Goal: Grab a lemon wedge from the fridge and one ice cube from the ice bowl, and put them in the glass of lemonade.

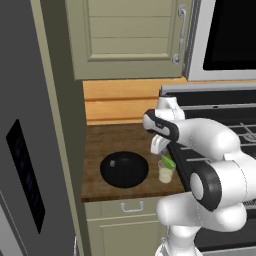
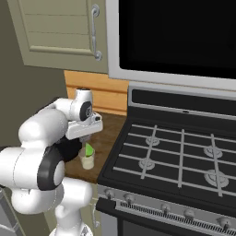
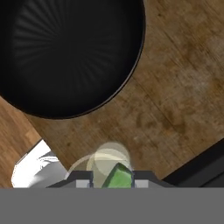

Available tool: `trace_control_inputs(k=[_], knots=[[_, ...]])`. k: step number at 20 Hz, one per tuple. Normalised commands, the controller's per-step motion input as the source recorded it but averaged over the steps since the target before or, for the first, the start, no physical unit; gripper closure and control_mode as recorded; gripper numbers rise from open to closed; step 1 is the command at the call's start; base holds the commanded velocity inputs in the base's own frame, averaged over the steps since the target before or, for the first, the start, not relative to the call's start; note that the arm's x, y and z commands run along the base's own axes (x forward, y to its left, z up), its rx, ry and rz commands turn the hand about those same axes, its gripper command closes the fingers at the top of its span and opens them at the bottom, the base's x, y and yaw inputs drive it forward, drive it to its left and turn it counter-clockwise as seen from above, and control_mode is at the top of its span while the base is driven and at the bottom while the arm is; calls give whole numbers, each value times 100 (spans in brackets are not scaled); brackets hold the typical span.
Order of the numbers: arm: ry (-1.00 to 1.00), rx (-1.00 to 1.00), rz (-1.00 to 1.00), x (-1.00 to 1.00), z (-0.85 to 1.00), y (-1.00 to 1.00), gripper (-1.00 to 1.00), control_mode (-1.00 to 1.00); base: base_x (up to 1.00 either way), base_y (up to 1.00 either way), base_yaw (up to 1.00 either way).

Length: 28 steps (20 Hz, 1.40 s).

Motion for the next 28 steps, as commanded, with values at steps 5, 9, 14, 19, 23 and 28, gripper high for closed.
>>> trace_control_inputs(k=[5, 9, 14, 19, 23, 28], knots=[[0, 0, 0, 7, 0, 0, 100, -100, 0, 0, 0], [0, 0, 0, 0, -3, 0, 100, -100, 0, 0, 0], [0, 0, 0, 0, -10, 0, 100, -100, 0, 0, 0], [-7, 0, 0, -18, -4, 0, 100, -100, 0, 0, 0], [-11, 0, 0, -28, 0, 0, 100, -100, 0, 0, 0], [-8, 0, 0, -14, 0, 0, 100, -100, 0, 0, 0]])
